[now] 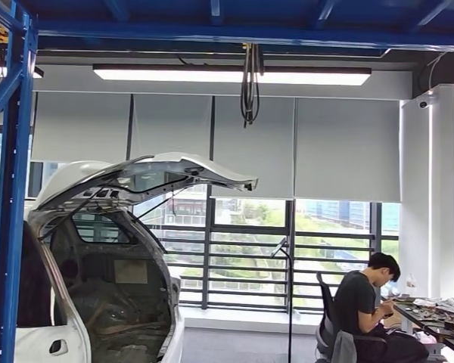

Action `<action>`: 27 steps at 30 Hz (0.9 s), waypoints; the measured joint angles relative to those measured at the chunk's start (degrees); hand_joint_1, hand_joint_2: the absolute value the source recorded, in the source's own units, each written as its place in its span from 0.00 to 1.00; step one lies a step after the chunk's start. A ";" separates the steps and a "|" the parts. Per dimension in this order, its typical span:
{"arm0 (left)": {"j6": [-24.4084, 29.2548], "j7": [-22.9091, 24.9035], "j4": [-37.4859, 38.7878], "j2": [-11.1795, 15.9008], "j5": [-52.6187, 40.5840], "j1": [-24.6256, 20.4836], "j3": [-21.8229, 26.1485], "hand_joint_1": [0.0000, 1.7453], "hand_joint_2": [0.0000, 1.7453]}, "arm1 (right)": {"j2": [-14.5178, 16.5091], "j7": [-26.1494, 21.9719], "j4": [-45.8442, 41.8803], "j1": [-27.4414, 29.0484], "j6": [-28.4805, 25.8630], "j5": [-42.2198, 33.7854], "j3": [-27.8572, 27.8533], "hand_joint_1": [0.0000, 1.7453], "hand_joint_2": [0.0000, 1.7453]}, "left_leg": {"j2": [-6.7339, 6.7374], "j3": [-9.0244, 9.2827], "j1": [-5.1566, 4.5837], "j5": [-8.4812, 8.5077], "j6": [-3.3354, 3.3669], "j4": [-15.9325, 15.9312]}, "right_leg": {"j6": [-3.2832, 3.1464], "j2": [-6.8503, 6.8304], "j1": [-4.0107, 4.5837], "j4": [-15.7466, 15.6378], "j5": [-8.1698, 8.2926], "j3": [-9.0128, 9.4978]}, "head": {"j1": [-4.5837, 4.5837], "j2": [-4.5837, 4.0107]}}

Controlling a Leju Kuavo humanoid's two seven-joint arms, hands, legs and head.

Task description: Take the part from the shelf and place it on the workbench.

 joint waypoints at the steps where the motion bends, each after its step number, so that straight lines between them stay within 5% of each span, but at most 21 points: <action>1: 0.00 0.03 0.00 -0.11 0.19 0.01 0.19 0.00 0.00 | -0.21 1.64 1.73 -0.12 0.64 -1.79 -0.51 0.00 0.00 | -0.06 0.02 -0.02 -0.07 0.10 -0.01 | 0.14 -0.01 0.00 -0.02 0.09 0.01 | 0.00 -0.01; 7: 0.00 0.33 0.01 -0.55 0.92 -0.01 1.19 0.00 0.00 | -5.46 7.33 9.65 -1.82 3.48 -6.02 -2.21 0.00 0.00 | -0.19 0.02 -0.31 -0.39 0.61 0.03 | 0.54 -0.06 -0.14 -0.18 0.30 0.04 | 0.00 -0.02; 12: 0.00 0.71 0.10 -1.49 1.51 -0.12 1.80 0.00 0.00 | -10.93 9.79 13.92 -4.96 0.66 3.40 -2.09 0.00 0.00 | -0.12 0.01 -0.62 -0.43 0.69 0.11 | 1.87 -0.06 -0.46 -1.16 -0.35 0.57 | 0.00 -0.02; 16: 0.00 0.93 0.37 -2.53 1.95 -0.31 2.24 0.00 0.00 | -13.59 12.86 16.52 -7.78 -1.41 11.92 -0.08 0.00 1.00 | -0.11 0.13 -0.57 -0.37 0.73 0.10 | 1.98 -0.08 -0.44 -1.08 -0.37 0.59 | 0.00 -0.03; 27: 0.05 3.06 0.87 -4.91 1.24 -0.40 2.69 0.00 0.00 | -17.76 14.00 20.60 -11.92 -5.88 38.03 12.74 0.00 1.00 | -0.11 0.24 -0.35 -0.31 0.71 0.01 | 1.92 -0.13 -0.23 -0.95 -0.42 0.64 | 0.00 -0.03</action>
